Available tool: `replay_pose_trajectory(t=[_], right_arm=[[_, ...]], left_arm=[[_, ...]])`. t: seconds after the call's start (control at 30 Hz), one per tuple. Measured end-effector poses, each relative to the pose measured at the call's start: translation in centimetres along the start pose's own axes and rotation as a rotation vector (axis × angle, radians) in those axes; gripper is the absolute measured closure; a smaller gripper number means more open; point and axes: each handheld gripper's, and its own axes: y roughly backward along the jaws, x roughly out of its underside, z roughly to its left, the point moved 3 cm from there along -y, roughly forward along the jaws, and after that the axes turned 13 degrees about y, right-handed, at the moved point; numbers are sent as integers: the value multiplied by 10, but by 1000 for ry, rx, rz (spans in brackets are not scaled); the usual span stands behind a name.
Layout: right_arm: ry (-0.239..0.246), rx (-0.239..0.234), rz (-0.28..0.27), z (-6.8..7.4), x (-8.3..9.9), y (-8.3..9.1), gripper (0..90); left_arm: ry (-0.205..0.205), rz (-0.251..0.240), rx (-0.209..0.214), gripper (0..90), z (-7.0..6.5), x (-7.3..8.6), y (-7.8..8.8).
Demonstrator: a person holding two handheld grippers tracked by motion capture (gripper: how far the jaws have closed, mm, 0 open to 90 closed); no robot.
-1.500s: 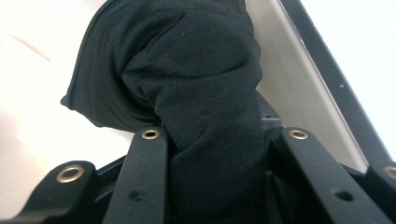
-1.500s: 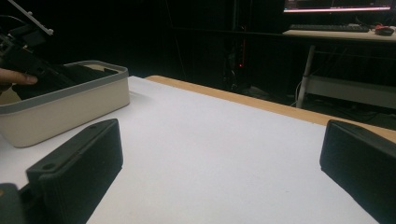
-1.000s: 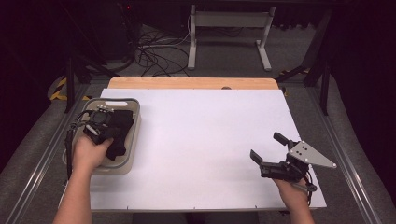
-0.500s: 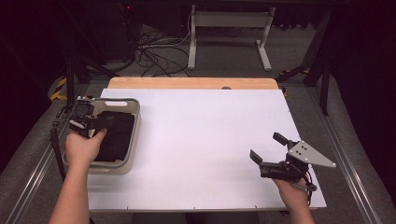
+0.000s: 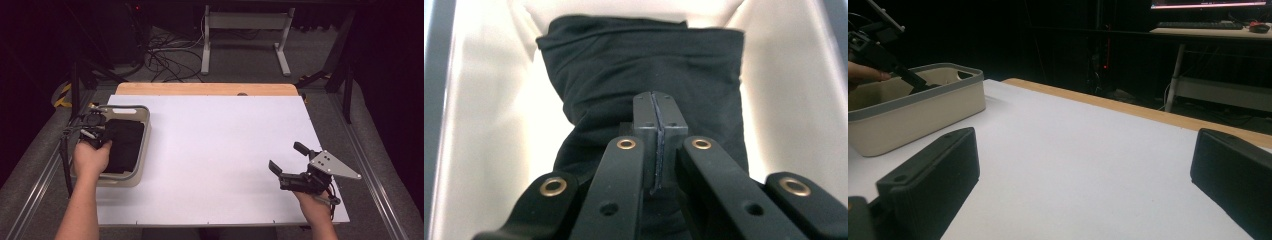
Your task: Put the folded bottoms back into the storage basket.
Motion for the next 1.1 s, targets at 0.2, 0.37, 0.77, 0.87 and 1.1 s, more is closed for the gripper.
replay_pose_trajectory(t=[0.2,0.37,0.77,0.87,1.1], right_arm=[[-2,0,6,0,1,-1,1],[3,0,9,0,1,-1,1],[0,6,9,-2,2,3,1],[-1,9,12,-3,3,4,1],[-2,12,13,-3,3,4,1]], left_arm=[[28,40,-34,900,5,-3,-10],[58,99,-55,900,11,-5,-19],[61,156,-145,900,20,-7,-38],[65,161,-164,900,22,-7,-41],[32,109,-168,900,19,-9,-30]])
